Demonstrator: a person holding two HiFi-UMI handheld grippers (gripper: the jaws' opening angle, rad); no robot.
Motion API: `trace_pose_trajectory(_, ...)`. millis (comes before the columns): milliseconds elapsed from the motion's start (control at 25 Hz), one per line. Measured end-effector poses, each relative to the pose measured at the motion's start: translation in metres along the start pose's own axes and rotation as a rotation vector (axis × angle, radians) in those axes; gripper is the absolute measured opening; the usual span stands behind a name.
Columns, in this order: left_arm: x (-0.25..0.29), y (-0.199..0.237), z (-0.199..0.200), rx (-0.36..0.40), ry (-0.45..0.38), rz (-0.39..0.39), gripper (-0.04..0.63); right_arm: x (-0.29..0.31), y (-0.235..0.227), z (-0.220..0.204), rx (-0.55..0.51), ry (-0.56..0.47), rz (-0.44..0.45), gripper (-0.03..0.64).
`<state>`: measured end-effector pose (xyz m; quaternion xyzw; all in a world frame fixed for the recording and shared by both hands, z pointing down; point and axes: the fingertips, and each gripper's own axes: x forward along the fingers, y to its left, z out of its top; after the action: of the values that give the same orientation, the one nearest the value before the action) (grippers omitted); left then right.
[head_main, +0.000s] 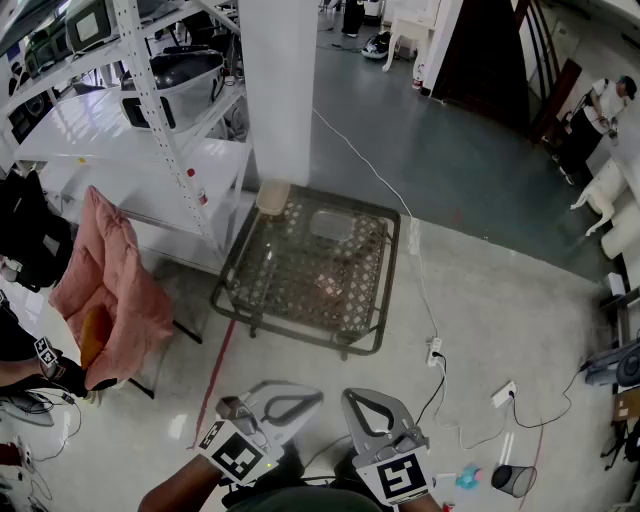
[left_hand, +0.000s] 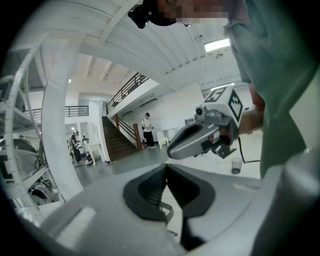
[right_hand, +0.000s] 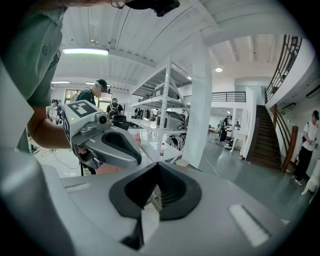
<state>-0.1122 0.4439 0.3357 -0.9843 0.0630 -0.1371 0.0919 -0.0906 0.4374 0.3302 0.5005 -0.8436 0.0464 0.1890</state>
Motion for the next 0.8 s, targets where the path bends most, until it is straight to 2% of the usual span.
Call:
trace_pose_trajectory(400, 0.016, 0.008, -0.011, -0.037, 0.009, -0.021, 0.003, 0.016, -0.011, -0.013, 0.04, 0.008, 0.018, 0.006)
trace_pose_trajectory(800, 0.027, 0.018, -0.019, -0.07, 0.012, -0.01, 0.003, 0.029, -0.02, -0.015, 0.04, 0.009, 0.043, 0.006)
